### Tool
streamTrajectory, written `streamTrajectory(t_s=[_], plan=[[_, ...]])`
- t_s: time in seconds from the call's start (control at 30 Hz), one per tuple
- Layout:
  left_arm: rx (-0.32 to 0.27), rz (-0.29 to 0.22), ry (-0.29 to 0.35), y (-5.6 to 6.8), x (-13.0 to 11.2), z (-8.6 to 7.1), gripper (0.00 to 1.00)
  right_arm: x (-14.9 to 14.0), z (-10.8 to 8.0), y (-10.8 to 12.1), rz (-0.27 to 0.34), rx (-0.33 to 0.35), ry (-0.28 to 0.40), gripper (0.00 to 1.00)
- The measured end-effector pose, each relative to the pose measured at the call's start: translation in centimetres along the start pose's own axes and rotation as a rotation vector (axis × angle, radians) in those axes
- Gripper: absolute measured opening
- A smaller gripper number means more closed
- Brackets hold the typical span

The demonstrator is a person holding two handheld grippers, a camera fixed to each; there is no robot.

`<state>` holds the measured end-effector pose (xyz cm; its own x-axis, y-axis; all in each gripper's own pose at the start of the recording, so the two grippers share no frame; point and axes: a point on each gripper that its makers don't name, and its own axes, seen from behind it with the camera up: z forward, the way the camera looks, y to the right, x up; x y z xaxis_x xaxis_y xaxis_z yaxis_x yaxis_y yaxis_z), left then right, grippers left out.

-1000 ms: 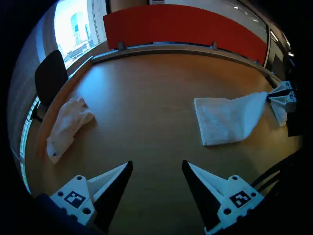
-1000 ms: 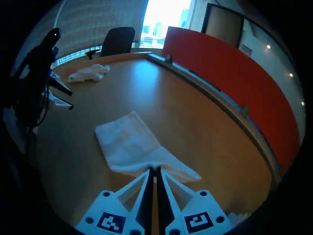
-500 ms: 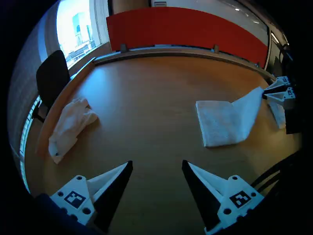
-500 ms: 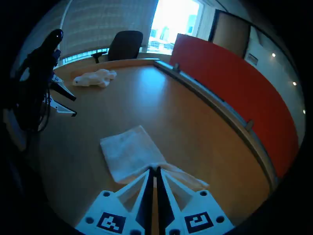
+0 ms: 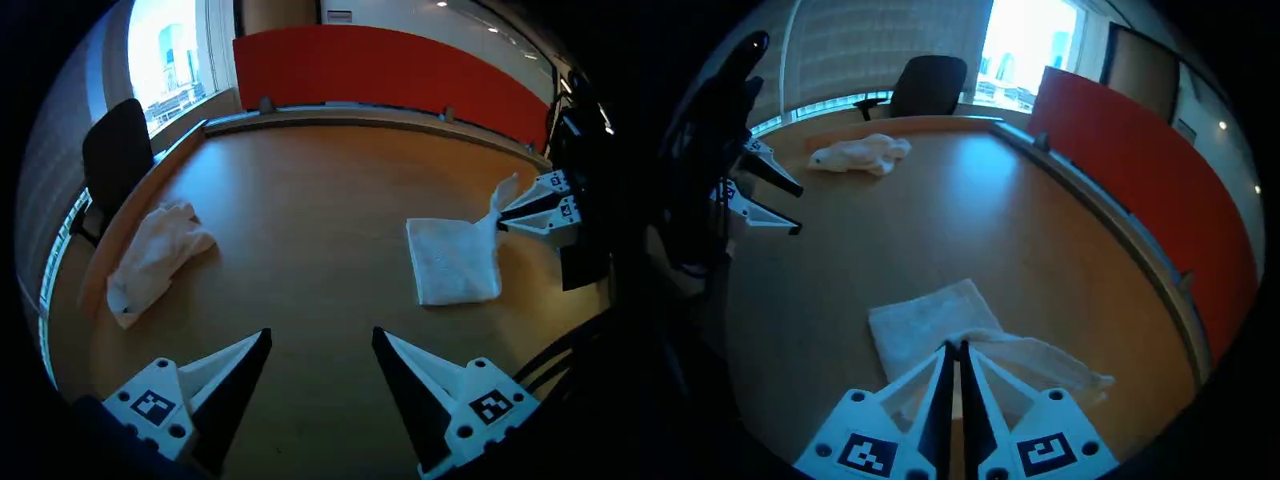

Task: Fold towel

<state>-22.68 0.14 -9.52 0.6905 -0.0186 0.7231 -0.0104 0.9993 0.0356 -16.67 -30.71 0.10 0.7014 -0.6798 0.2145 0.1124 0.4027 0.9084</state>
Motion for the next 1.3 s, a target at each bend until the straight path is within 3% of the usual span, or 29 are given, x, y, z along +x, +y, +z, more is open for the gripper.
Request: streamTrajectory(t_s=[0.4,0.6,0.67,0.73,0.93,1.3], plan=[[0.021,-0.011,-0.003,-1.0,-1.5,-1.2,0.93,-1.0,6.0,-5.3,-0.025,0.120,-0.078,0.05],[0.019,-0.022,-0.004,-1.0,-1.7,-1.2,0.94,-1.9,6.6,-5.7,-0.015,0.134,-0.103,0.07],[0.019,-0.025,-0.004,-0.9,-1.6,-1.1,0.93,-1.9,6.5,-5.6,-0.008,0.135,-0.101,0.12],[0.019,-0.027,-0.003,-0.8,-1.6,-1.1,0.94,-1.8,6.3,-5.4,-0.003,0.134,-0.096,0.22],[0.024,-0.022,0.003,-0.8,-1.2,-1.1,0.93,-1.5,5.7,-4.5,0.008,0.113,-0.078,0.66],[0.032,-0.031,0.006,-0.8,-1.0,-1.1,0.93,-1.8,4.7,-3.9,0.052,0.093,-0.062,0.69]])
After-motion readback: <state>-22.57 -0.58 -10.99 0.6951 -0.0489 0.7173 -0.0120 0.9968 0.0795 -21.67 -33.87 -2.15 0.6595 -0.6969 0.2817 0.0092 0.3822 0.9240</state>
